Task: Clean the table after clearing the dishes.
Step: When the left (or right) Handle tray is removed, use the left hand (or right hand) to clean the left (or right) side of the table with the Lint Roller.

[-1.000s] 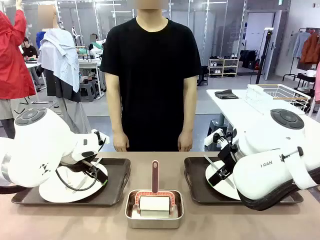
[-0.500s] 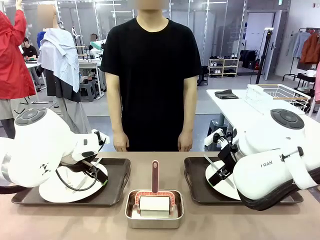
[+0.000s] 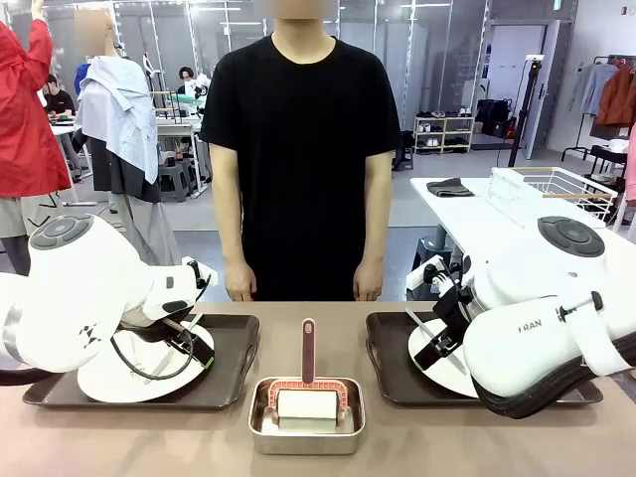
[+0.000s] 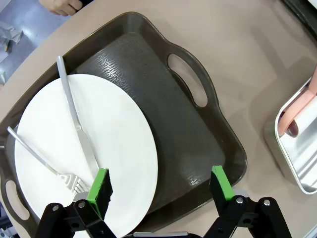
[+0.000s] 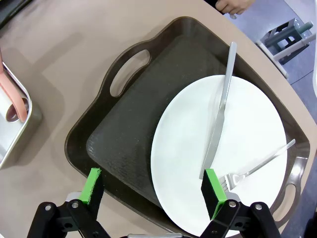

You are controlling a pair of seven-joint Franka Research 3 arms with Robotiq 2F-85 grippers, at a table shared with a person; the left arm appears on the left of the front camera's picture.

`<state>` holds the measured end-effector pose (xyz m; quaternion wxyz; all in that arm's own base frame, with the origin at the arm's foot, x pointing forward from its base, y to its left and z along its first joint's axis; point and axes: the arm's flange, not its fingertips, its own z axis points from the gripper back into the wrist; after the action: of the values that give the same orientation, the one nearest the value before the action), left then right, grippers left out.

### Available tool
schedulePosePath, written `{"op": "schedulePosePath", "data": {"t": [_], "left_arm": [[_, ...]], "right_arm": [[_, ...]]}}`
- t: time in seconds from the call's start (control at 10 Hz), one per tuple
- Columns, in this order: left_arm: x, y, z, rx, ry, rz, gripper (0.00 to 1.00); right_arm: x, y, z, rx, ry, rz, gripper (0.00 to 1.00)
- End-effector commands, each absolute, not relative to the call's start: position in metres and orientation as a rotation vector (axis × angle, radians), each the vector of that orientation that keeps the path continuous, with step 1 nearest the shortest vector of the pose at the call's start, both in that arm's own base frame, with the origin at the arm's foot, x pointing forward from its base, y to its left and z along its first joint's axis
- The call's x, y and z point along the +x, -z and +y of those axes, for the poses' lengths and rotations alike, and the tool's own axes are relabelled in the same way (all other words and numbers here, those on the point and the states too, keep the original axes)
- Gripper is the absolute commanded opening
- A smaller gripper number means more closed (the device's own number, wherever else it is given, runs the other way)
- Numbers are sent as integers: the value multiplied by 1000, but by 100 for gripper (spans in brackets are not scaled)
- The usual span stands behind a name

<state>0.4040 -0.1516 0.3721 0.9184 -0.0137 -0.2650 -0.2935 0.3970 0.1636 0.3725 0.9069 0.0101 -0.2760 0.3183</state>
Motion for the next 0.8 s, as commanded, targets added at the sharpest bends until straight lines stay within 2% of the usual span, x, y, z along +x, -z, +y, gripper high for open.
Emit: {"op": "schedulePosePath", "data": {"t": [0.0, 0.2, 0.4, 0.7], "left_arm": [[415, -390, -148, -5, 609, -571, 100], [440, -429, -127, -97, 584, -552, 100], [461, -459, -100, -290, 570, -494, 100], [465, -490, -22, -811, 501, -460, 100]], "right_arm": [[408, -387, 161, -2, -666, -575, 100], [435, -421, 144, 113, -615, -504, 100], [457, -455, 122, 351, -609, -471, 100], [462, -485, 56, 736, -464, -515, 100]]}}
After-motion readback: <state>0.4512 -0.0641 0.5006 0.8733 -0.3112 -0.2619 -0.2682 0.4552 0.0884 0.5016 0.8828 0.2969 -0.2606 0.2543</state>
